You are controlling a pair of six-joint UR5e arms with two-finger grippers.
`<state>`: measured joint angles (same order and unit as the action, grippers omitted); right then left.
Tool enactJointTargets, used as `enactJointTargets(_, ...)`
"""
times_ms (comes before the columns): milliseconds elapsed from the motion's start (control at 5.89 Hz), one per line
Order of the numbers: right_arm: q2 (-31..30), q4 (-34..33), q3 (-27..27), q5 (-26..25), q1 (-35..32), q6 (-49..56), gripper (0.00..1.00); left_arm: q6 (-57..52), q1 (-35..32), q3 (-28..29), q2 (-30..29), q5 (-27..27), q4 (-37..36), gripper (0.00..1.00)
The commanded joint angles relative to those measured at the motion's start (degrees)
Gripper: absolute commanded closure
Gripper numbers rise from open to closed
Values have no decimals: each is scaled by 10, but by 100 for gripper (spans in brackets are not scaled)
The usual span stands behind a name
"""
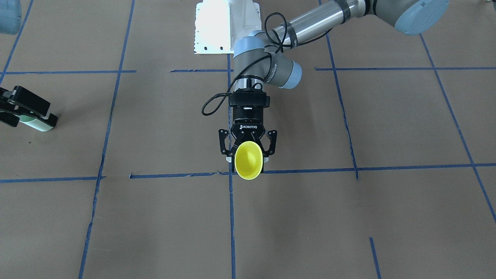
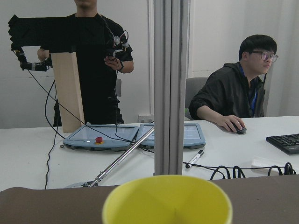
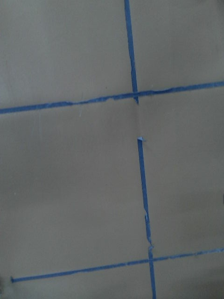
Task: Transfer and stack yellow cup on green cup
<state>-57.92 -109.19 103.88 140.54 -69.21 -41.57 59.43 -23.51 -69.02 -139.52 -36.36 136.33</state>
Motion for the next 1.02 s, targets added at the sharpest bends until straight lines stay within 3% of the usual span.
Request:
enactJointTargets(0, 165, -45, -144, 2, 37, -12, 1, 21, 35, 25, -14, 37, 0, 78)
enactJointTargets(170, 271, -51, -260, -2, 64, -24, 2, 26, 39, 26, -15, 38, 0, 78)
enactJointTargets(340, 326, -61, -314, -4, 85, -25, 4, 26, 39, 33, -15, 38, 0, 78)
enactJointTargets(679, 383, -61, -387, -46, 135, -26, 7, 25, 39, 33, -15, 38, 0, 78)
enactJointTargets(849, 384, -61, -389, -69, 160, -26, 11, 24, 39, 33, -16, 38, 0, 78)
